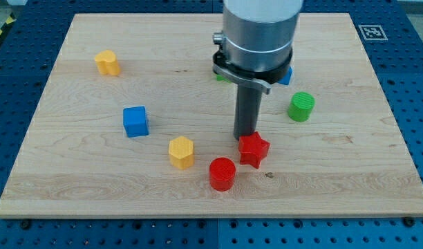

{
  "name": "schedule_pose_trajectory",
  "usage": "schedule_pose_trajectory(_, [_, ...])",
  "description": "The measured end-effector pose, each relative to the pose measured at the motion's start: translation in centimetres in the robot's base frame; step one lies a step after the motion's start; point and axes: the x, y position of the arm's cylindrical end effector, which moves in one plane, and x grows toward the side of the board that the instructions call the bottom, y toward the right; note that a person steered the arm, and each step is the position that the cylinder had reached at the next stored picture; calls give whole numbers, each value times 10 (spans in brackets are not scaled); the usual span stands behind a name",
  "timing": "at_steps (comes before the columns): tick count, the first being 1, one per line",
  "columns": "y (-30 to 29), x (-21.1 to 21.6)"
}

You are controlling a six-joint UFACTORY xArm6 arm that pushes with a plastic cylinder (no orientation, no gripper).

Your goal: Push the red star into the red circle

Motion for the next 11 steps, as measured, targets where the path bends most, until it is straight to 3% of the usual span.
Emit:
schedule_pose_trajectory(3, [70,1])
schedule_pose_trajectory(5, [55,31])
schedule_pose_trajectory(11, [7,31])
